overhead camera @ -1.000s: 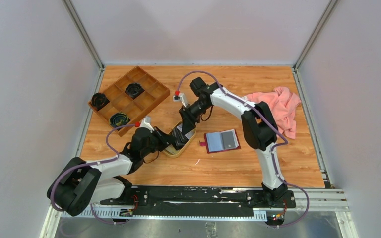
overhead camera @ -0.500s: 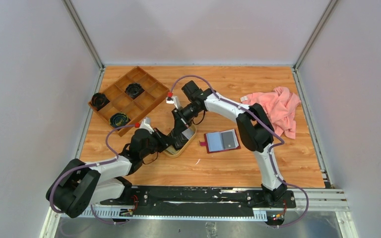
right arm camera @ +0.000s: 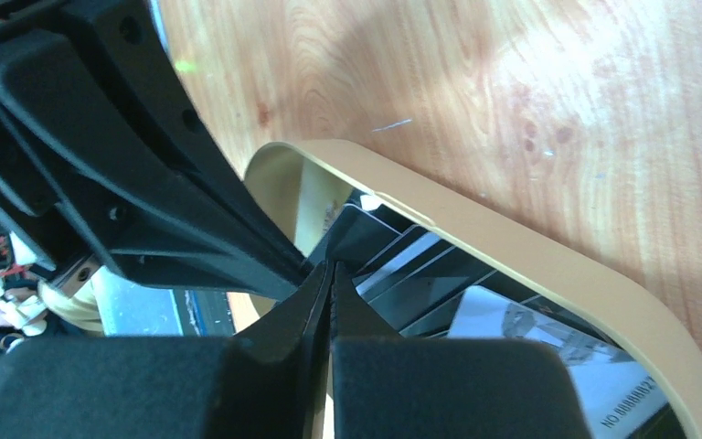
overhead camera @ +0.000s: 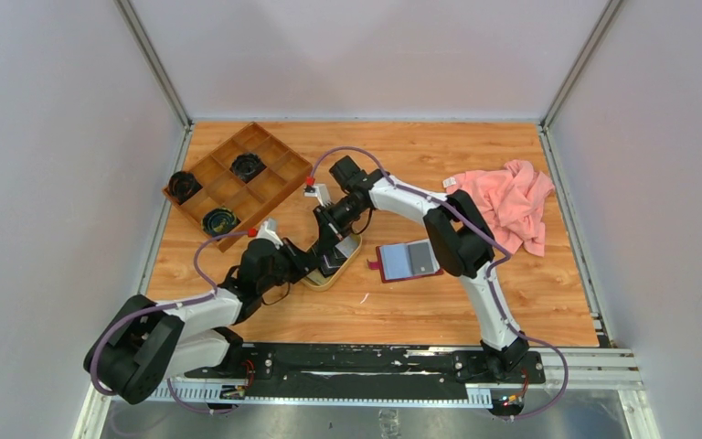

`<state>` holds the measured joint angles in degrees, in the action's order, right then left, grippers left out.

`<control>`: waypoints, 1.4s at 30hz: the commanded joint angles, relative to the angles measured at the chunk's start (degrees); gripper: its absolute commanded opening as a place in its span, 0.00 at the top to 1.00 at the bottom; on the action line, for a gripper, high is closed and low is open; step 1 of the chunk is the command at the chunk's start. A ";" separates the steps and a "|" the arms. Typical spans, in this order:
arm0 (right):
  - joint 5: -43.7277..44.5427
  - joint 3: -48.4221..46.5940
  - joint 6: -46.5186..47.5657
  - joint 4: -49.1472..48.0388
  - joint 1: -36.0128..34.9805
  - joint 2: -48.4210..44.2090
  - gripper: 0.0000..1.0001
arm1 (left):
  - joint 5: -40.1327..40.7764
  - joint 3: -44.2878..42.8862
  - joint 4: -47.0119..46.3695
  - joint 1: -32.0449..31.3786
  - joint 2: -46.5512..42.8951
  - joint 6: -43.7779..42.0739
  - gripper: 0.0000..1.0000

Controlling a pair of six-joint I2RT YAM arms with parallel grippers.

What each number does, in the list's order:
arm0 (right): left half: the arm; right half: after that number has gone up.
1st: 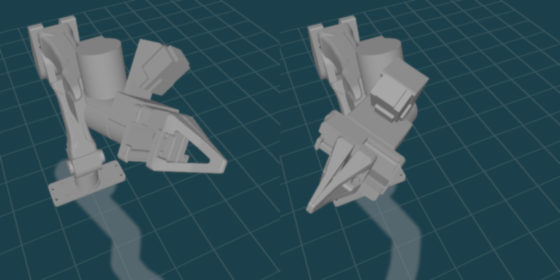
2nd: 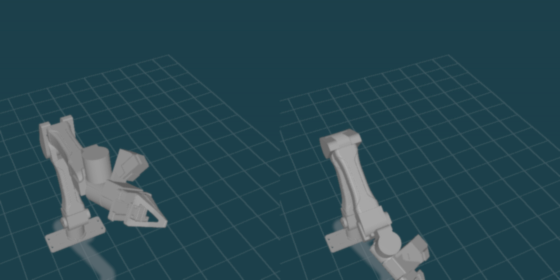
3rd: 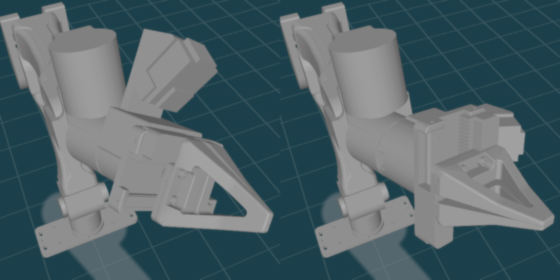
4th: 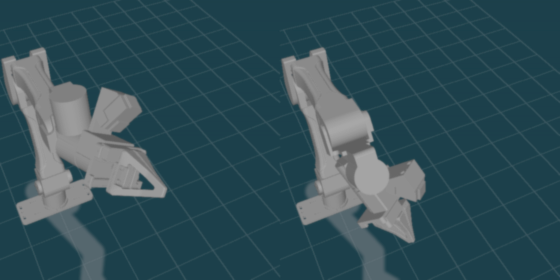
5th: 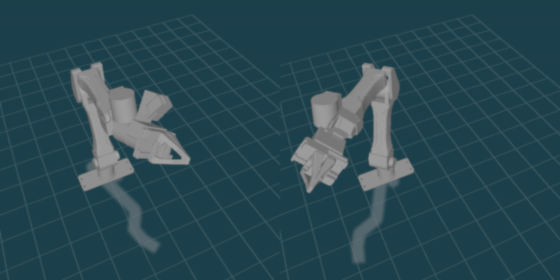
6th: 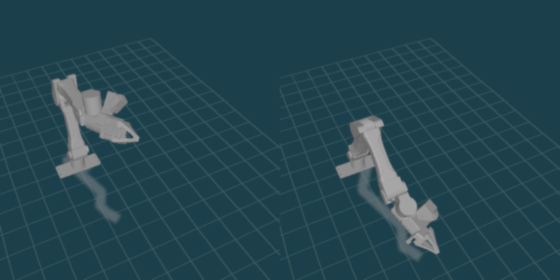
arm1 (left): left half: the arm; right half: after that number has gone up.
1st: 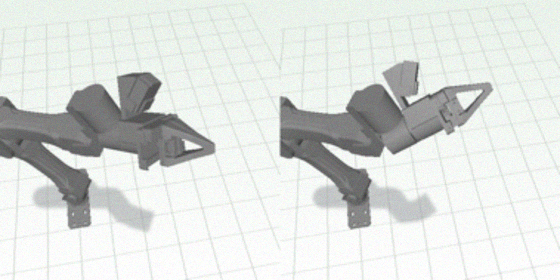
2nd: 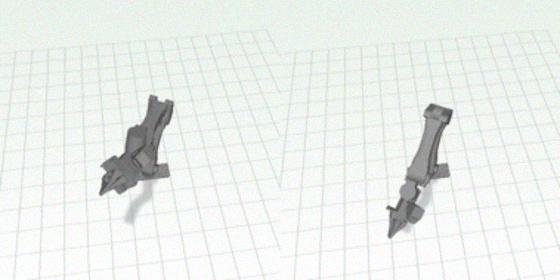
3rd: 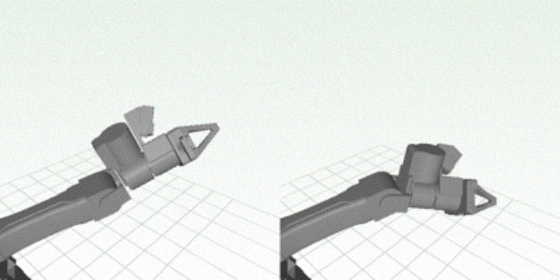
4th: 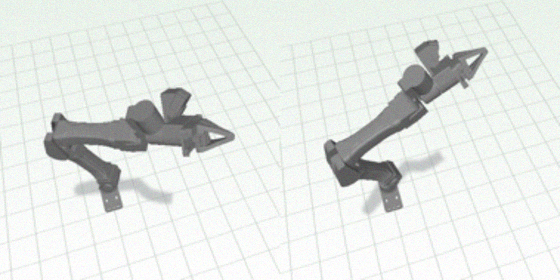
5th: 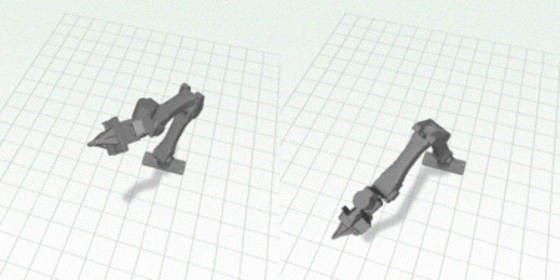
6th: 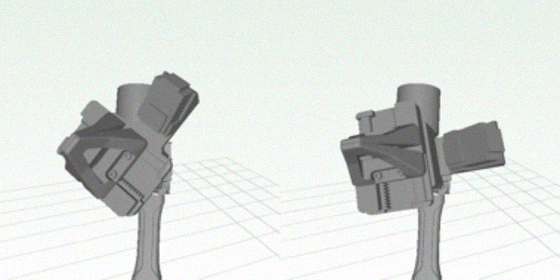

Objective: Put the credit cards into the card holder
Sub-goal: Pick up the credit card from the storage box.

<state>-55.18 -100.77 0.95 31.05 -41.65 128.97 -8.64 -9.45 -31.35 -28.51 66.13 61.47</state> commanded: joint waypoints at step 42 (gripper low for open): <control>-1.67 14.04 39.08 17.17 9.46 -37.54 0.62 | -10.95 -5.79 17.67 -0.66 -29.42 -16.23 1.00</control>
<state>-56.93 -91.59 35.31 45.67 -36.29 97.45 -12.86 -11.94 -12.69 -28.34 36.27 50.72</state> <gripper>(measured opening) 0.362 0.007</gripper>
